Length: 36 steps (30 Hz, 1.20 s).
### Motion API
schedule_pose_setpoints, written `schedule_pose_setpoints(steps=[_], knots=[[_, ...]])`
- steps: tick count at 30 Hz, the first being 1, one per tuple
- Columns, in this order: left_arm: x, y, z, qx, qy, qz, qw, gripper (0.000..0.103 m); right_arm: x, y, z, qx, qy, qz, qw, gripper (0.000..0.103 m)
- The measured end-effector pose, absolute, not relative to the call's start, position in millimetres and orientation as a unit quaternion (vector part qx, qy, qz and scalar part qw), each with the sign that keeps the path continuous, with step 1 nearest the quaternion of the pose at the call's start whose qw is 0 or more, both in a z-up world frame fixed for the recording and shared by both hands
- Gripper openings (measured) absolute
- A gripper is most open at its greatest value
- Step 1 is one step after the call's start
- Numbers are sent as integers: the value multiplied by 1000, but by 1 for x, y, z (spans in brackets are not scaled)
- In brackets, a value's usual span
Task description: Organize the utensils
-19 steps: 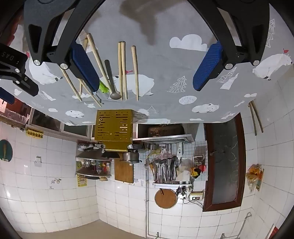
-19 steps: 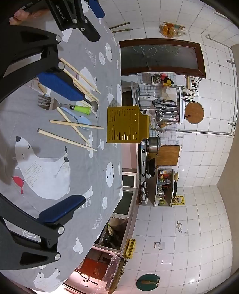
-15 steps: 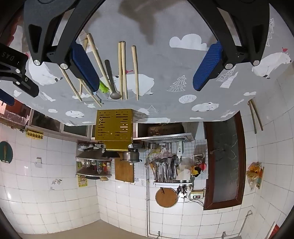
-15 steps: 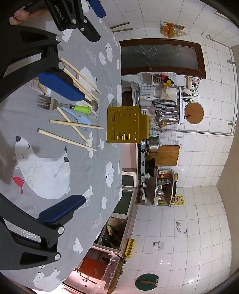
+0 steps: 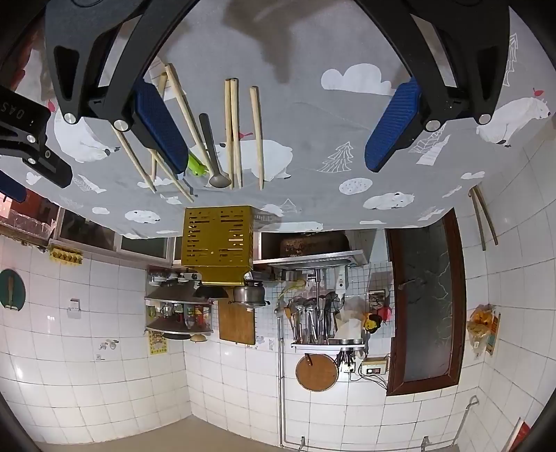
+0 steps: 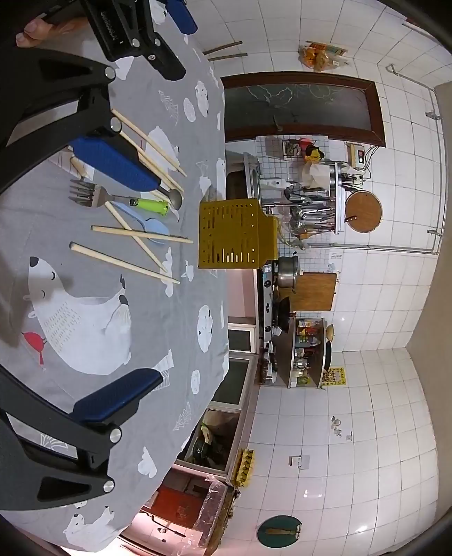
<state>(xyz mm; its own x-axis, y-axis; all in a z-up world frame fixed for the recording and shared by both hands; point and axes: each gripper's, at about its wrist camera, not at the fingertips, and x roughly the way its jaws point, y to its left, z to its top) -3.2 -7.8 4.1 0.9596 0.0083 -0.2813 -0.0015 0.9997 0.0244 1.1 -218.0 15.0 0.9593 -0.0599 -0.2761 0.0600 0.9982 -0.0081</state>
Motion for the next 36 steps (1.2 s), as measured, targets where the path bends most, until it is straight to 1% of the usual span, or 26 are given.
schedule_pose_setpoints(steps=[36], knots=[[-4,-10,5,12,140,2,990,98,0,-220,17,1,139,-31,990,99]])
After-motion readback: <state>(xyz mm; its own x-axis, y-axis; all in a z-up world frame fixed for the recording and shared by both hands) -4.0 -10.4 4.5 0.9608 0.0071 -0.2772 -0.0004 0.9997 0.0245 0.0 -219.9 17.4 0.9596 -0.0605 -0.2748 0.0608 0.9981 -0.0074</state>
